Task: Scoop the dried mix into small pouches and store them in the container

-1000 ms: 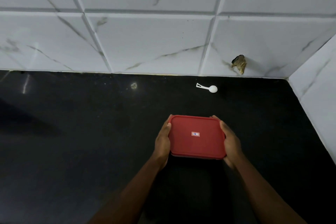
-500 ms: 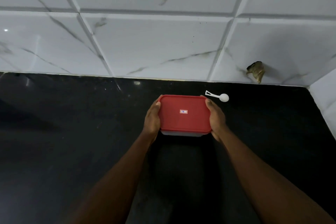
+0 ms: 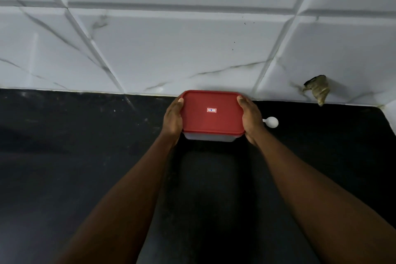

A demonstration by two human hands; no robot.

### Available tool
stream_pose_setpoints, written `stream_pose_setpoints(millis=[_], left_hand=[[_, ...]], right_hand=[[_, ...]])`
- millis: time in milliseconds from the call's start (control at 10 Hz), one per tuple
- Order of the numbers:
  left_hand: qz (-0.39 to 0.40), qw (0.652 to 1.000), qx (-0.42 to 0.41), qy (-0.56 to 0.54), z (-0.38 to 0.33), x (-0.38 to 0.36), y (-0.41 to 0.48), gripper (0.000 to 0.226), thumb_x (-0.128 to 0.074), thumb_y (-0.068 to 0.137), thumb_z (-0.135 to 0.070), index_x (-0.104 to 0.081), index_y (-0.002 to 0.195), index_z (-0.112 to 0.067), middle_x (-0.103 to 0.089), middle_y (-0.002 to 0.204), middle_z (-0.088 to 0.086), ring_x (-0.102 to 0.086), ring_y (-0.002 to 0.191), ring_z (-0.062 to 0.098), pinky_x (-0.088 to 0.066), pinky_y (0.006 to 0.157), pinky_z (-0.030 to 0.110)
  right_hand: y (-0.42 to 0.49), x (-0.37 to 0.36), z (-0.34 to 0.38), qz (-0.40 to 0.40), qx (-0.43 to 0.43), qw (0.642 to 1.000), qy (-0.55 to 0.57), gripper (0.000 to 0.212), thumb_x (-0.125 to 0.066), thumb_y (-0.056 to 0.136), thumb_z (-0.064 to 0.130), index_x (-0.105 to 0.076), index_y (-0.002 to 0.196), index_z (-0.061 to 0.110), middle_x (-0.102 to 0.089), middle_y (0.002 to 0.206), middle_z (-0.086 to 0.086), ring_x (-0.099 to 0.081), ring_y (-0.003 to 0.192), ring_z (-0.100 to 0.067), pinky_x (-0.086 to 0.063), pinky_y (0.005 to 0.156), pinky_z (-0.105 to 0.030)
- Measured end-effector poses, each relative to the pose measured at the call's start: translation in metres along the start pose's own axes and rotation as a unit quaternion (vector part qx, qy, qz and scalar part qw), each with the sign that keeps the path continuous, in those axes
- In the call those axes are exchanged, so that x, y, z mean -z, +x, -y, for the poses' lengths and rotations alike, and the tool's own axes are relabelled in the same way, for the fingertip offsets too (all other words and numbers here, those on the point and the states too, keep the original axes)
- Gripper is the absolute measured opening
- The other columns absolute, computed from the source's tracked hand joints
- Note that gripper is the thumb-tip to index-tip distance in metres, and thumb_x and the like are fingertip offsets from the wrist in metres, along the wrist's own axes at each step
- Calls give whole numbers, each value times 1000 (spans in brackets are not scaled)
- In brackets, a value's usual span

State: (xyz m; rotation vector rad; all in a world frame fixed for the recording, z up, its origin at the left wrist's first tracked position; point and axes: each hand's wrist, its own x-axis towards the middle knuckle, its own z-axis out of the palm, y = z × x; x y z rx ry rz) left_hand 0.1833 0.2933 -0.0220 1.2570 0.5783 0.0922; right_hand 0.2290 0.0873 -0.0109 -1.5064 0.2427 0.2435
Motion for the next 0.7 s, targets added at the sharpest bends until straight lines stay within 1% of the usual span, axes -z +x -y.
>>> stream_pose_setpoints(millis=[100, 200, 300, 400, 500, 600, 700], left_hand=[[-4, 1000, -4, 2, -2, -4, 13, 24, -49, 108, -15, -69, 97, -24, -76, 76, -18, -71, 74, -6, -54, 72, 17], [1, 1000, -3, 1, -3, -5, 16, 26, -48, 108, -14, -68, 98, -25, -76, 77, -19, -70, 74, -7, -54, 71, 15], [3, 1000, -12, 3, -3, -6, 15, 26, -48, 109, -17, -69, 99, -26, -76, 82, -17, -70, 77, -7, -54, 69, 14], [-4, 999, -18, 27, -8, -6, 8, 24, -47, 110, -22, -69, 103, -27, -73, 93, -13, -70, 81, -4, -54, 70, 14], [8, 997, -27, 70, -10, -5, 7, 30, -44, 110, -31, -69, 122, -19, -72, 110, -6, -68, 98, 5, -55, 81, 19], [-14, 992, -51, 115, -19, -1, -4, 41, -48, 108, -42, -65, 136, -18, -68, 130, -3, -63, 118, 8, -50, 99, 23], [-23, 985, -92, 146, -27, 0, -13, 44, -52, 106, -43, -62, 141, -19, -63, 139, -4, -58, 126, 9, -45, 104, 24]], right_hand=[[12, -3, 2, -8, 7, 1000, -11, 18, -52, 106, 25, -69, 103, 25, -73, 101, 8, -69, 90, -4, -55, 85, -25], [22, -4, 2, -1, 6, 1000, -12, 16, -54, 105, 26, -69, 106, 25, -73, 110, 1, -69, 103, -15, -54, 96, -34], [26, -3, 1, 6, 6, 1000, -15, 15, -55, 104, 29, -69, 108, 27, -72, 117, -3, -67, 112, -22, -52, 102, -40], [25, -3, 2, 12, 6, 999, -32, 16, -54, 104, 31, -69, 111, 27, -72, 118, -2, -67, 112, -22, -53, 101, -40], [23, -2, 7, 0, 6, 998, -56, 19, -56, 103, 35, -68, 115, 28, -71, 117, 0, -67, 109, -18, -54, 95, -35], [15, 2, 15, -10, 19, 995, -98, 29, -61, 99, 43, -69, 121, 25, -70, 117, 6, -66, 110, -12, -52, 89, -26], [5, 9, 25, -22, 42, 993, -104, 44, -66, 92, 51, -69, 125, 22, -71, 121, 7, -65, 115, -11, -52, 101, -33]])
